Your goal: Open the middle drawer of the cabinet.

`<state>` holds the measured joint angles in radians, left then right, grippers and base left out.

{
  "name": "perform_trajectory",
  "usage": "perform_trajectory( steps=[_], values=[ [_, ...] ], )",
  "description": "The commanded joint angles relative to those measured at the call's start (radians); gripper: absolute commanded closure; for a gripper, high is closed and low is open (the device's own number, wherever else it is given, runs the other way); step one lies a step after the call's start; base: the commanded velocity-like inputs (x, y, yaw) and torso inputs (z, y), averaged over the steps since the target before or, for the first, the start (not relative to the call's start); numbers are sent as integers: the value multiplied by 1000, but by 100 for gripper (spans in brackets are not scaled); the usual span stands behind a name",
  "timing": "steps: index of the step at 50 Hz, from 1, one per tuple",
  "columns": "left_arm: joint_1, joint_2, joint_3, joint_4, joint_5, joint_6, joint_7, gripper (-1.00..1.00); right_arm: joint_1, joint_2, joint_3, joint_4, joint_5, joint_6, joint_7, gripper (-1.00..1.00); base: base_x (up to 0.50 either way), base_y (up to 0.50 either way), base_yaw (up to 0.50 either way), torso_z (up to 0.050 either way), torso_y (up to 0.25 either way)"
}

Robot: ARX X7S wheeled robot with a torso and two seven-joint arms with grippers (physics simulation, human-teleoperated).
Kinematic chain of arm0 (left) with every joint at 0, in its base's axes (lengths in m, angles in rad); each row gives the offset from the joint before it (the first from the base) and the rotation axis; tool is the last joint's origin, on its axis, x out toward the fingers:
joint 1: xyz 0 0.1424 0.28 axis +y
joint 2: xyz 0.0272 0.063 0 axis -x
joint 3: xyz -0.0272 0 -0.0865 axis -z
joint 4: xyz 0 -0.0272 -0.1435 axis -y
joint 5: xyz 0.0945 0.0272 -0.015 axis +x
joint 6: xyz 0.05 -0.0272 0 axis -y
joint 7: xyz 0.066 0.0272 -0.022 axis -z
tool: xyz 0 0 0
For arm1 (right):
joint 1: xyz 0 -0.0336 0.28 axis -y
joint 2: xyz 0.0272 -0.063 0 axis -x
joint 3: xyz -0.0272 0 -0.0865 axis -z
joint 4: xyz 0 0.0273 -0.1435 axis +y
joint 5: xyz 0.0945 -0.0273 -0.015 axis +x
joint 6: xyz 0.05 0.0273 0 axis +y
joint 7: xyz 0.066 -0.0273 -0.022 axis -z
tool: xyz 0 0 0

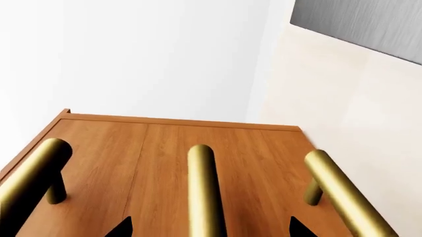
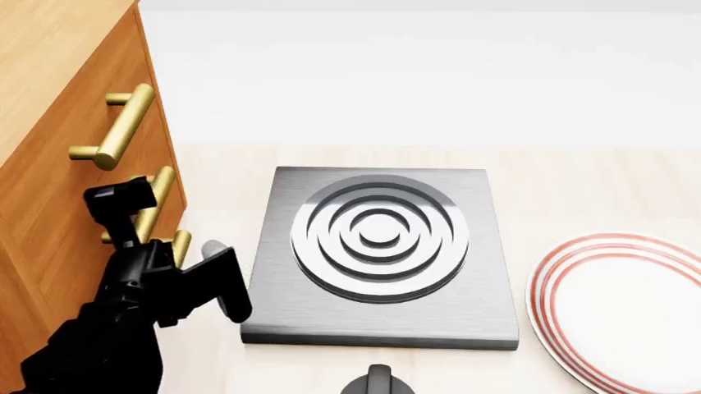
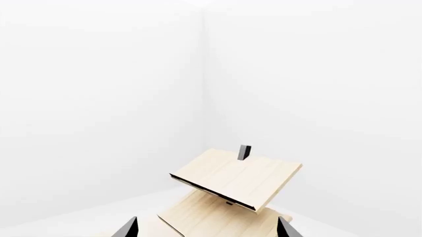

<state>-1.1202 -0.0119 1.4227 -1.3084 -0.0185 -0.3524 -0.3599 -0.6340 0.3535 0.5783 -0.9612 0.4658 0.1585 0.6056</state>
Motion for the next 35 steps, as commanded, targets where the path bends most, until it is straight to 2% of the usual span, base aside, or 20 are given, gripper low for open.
perform_trajectory(
  steps=[1, 14, 15, 35],
  values=[
    [5, -6, -14, 0, 14, -5, 2, -100, 0, -1, 0, 0, 0, -1, 0, -100, 0, 0, 0, 0, 0],
    [1, -5, -15, 0, 17, -8, 3, -100, 0, 0, 0, 1, 0, -1, -1, -100, 0, 0, 0, 0, 0],
    [1, -5, -17, 0, 16, -9, -1, 100, 0, 0, 0, 1, 0, -1, -1, -100, 0, 0, 0, 0, 0],
    [3, -3, -14, 0, 17, 0, -7, 100, 1, -1, 1, 2, 1, 0, -1, -100, 1, 0, 0, 0, 0]
  ],
)
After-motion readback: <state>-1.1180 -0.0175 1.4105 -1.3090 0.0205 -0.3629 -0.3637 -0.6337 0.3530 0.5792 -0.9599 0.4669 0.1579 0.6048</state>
